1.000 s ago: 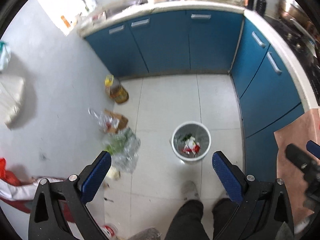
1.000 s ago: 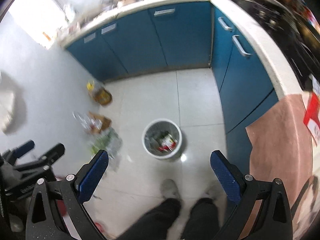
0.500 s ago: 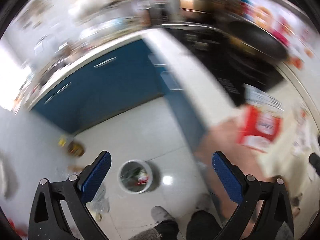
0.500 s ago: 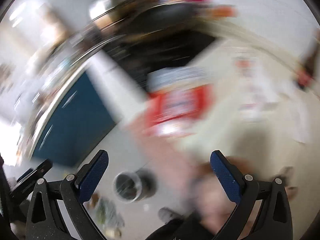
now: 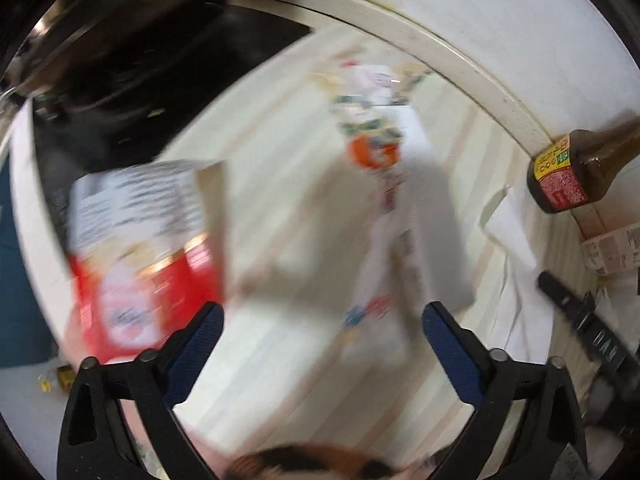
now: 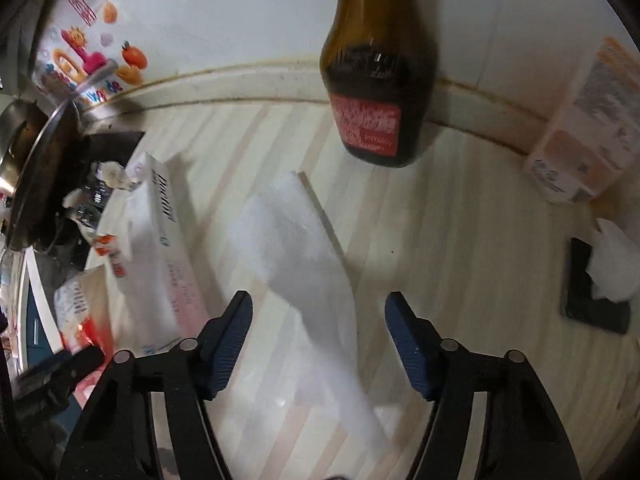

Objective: Collect trash
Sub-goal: 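Grasp the patterned snack wrapper with the left tool while the right tool grasps the white paper towel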

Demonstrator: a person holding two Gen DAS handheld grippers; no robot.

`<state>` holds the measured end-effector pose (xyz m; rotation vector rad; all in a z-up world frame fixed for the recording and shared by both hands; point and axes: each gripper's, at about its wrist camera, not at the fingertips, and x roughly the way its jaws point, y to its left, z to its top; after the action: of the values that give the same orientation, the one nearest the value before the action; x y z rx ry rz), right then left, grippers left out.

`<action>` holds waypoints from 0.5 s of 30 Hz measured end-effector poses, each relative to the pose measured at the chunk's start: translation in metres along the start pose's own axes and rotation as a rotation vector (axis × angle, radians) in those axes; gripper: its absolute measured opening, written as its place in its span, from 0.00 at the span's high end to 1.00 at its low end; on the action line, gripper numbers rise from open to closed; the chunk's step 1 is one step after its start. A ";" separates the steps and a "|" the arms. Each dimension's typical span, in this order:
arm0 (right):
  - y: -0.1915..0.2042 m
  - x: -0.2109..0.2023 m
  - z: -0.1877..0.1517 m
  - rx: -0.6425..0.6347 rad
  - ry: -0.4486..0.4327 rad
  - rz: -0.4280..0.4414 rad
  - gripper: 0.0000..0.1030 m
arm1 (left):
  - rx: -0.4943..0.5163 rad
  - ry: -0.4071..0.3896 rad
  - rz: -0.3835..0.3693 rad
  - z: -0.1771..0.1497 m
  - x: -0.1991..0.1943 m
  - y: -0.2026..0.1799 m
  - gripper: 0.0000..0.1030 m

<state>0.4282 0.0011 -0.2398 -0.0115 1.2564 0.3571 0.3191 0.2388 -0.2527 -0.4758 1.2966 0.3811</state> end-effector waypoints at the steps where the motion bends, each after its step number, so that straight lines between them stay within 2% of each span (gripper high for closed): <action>1: 0.000 0.007 0.001 -0.005 0.014 0.014 0.41 | 0.003 0.006 -0.001 0.005 0.007 -0.003 0.14; 4: 0.001 0.023 -0.002 -0.025 0.050 0.038 0.53 | -0.002 0.030 -0.023 0.014 0.024 -0.006 0.23; 5: 0.003 0.028 -0.003 -0.031 0.056 0.041 0.57 | -0.008 0.036 -0.032 0.017 0.029 -0.006 0.33; 6: 0.005 0.033 -0.004 -0.043 0.066 0.042 0.64 | -0.012 0.043 -0.039 0.021 0.034 -0.005 0.53; 7: 0.006 0.038 -0.004 -0.055 0.073 0.039 0.69 | -0.013 0.052 -0.047 0.023 0.037 -0.007 0.66; 8: 0.009 0.043 -0.004 -0.063 0.080 0.040 0.80 | -0.015 0.070 -0.056 0.024 0.042 -0.007 0.87; 9: 0.010 0.045 -0.005 -0.072 0.086 0.040 0.85 | -0.016 0.080 -0.060 0.024 0.045 -0.006 0.95; 10: 0.011 0.048 -0.005 -0.081 0.089 0.035 0.94 | -0.014 0.078 -0.056 0.024 0.045 -0.005 0.96; 11: 0.011 0.049 -0.004 -0.084 0.087 0.032 0.97 | -0.011 0.067 -0.044 0.023 0.044 -0.004 0.98; 15: 0.012 0.038 -0.005 -0.100 0.050 0.040 0.98 | -0.008 0.021 -0.025 0.014 0.023 0.000 1.00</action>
<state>0.4298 0.0217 -0.2748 -0.0817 1.2884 0.4563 0.3360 0.2464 -0.2726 -0.5038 1.3085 0.3614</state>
